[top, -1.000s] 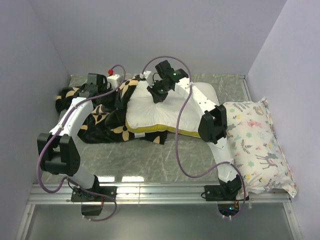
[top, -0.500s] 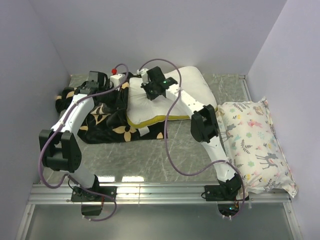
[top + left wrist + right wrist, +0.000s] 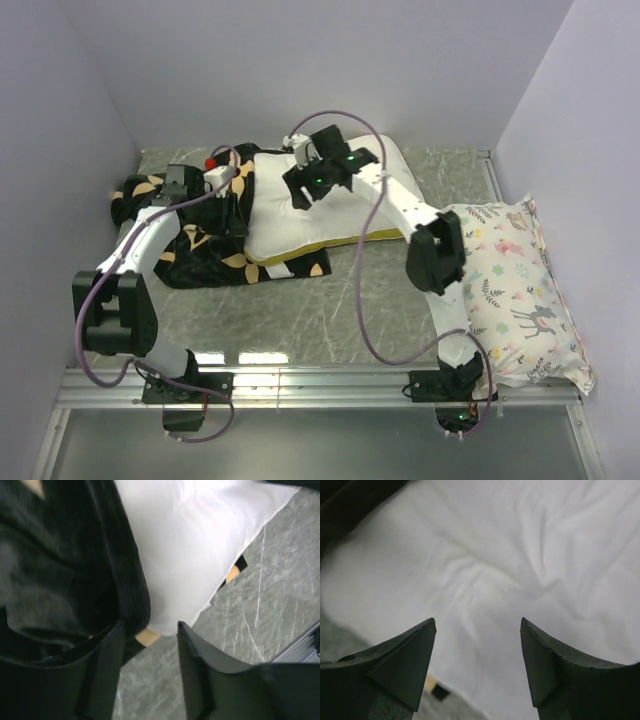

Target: Put the pillow into the pillowcase

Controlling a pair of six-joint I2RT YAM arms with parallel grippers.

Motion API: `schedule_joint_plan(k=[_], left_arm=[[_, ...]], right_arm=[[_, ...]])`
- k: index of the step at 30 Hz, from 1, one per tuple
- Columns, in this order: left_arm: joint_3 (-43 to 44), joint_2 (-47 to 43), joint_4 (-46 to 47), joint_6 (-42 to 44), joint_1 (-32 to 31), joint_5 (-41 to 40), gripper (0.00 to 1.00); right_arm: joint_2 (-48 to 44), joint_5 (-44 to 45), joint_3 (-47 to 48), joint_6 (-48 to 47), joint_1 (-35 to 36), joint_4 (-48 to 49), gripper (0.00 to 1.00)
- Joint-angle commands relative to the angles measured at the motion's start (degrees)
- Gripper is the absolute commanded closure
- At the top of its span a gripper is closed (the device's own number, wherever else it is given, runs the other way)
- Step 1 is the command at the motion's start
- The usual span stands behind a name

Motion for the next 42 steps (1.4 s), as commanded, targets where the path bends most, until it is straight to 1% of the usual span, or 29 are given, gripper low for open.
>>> schedule_joint_plan(k=[1, 2, 4, 6, 7, 8, 10, 11, 12, 13, 14, 16, 17, 21, 23, 25, 26, 27, 29, 30, 31, 32, 33, 34, 35, 36, 39, 40, 42], left_arm=[[-2.85, -8.16, 2.22, -1.06, 0.98, 2.12, 0.44], [-3.90, -9.49, 2.13, 1.20, 1.07, 0.63, 0.40], [-7.33, -13.08, 1.87, 3.50, 1.68, -0.69, 0.38], [-10.49, -15.12, 2.48, 3.77, 2.47, -1.40, 0.37], [-11.12, -16.08, 2.66, 2.99, 4.74, -1.06, 0.34], [-11.56, -16.27, 2.84, 2.11, 6.16, -0.10, 0.33], [-11.65, -15.92, 1.79, 0.17, 9.84, 4.38, 0.31], [-11.56, -15.92, 1.26, 0.17, 10.38, 5.79, 0.31], [-11.47, -16.09, 0.73, 0.34, 10.65, 6.32, 0.30], [-11.82, -17.40, 0.81, 0.69, 10.74, 6.77, 0.10], [-13.22, -18.45, 1.25, 1.13, 10.91, 6.77, 0.05], [-14.72, -21.70, 2.48, 2.01, 10.92, 5.55, 0.03], [-15.94, -22.50, 2.57, 2.19, 10.83, 4.93, 0.00], [-18.06, -24.09, 2.66, 2.28, 10.92, 2.29, 0.01], [-19.55, -24.53, 4.67, 1.66, 10.92, 1.41, 0.01], [-20.09, -24.01, 6.52, -0.09, 11.00, 1.76, 0.01], [-20.26, -23.48, 8.09, -2.27, 11.00, 2.80, 0.01], [-20.35, -22.87, 8.89, -3.86, 10.92, 3.42, 0.01], [-21.31, -21.11, 11.00, -4.84, 10.74, 3.96, 0.07], [-21.67, -20.75, 12.05, -5.71, 10.65, 1.70, 0.11], [-21.84, -19.62, 12.76, -6.85, 10.04, 0.11, 0.13], [-21.58, -18.91, 13.12, -7.30, 9.60, -1.39, 0.14], [-21.58, -18.21, 14.77, -8.43, 9.08, -5.32, 0.16], [-21.58, -16.81, 15.57, -9.14, 7.85, -7.45, 0.20], [-21.49, -16.01, 16.45, -9.93, 7.49, -8.77, 0.23], [-21.41, -15.13, 18.03, -11.51, 7.05, -10.44, 0.28], [-21.06, -12.49, 20.84, -13.89, 4.33, -12.73, 0.32], [-21.05, -11.62, 23.12, -14.07, 3.28, -14.92, 0.34], [-20.62, -10.56, 25.41, -15.21, 1.51, -16.69, 0.39]], right_arm=[[-13.79, -10.58, -9.90, -11.40, -0.50, -6.31, 0.23], [-16.86, -10.33, -13.26, -13.17, -0.14, -5.80, 0.23], [-19.25, -8.93, -21.86, -16.43, 1.87, -4.05, 0.21], [-21.80, -7.43, -27.16, -16.70, 3.46, 2.09, 0.20], [-22.42, -5.86, -31.19, -17.05, 4.25, 4.20, 0.19], [-23.21, -4.36, -32.88, -17.32, 6.43, 8.75, 0.18], [-23.65, -0.94, -35.87, -19.07, 8.90, 13.51, 0.15], [-24.00, 2.13, -38.32, -19.34, 10.74, 18.76, 0.14], [-24.18, 3.03, -39.48, -20.65, 11.72, 21.42, 0.06], [-24.27, 3.91, -41.92, -21.18, 12.42, 24.41, 0.04], [-24.27, 5.83, -42.99, -21.62, 13.56, 30.53, 0.04], [-23.31, 7.77, -44.40, -23.82, 14.53, 35.31, 0.02], [-21.48, 8.74, -44.24, -24.35, 14.97, 38.64, 0.02], [-15.05, 16.20, -40.81, -25.50, 15.86, 44.72, 0.02], [-12.25, 19.54, -38.88, -25.84, 15.94, 46.67, 0.02], [-10.66, 19.04, -36.25, -26.55, 16.03, 45.54, 0.07], [-8.99, 18.68, -35.45, -26.98, 16.12, 44.05, 0.10], [-8.19, 18.33, -34.58, -27.77, 15.86, 42.99, 0.25], [-6.87, 14.56, -31.68, -27.43, 15.68, 39.49, 0.45], [-6.43, 12.37, -29.93, -25.95, 15.25, 37.03, 0.66], [-5.73, 10.61, -25.21, -24.28, 14.72, 34.22, 0.77], [-5.38, 7.81, -22.81, -21.92, 13.67, 30.10, 0.89], [-5.03, 6.39, -20.61, -17.19, 12.79, 28.50, 1.00], [-4.85, 4.81, -17.02, -15.14, 12.08, 27.18, 1.00], [-4.59, 2.27, -15.68, -12.95, 10.69, 25.60, 1.00], [-4.50, 1.11, -14.54, -9.36, 10.15, 24.97, 1.00], [-4.50, -1.52, -12.16, -5.21, 8.57, 23.65, 1.00], [-4.50, -1.97, -11.63, -4.76, 8.47, 23.30, 1.00], [-4.41, -2.15, -11.54, -4.49, 8.21, 22.59, 1.00]])
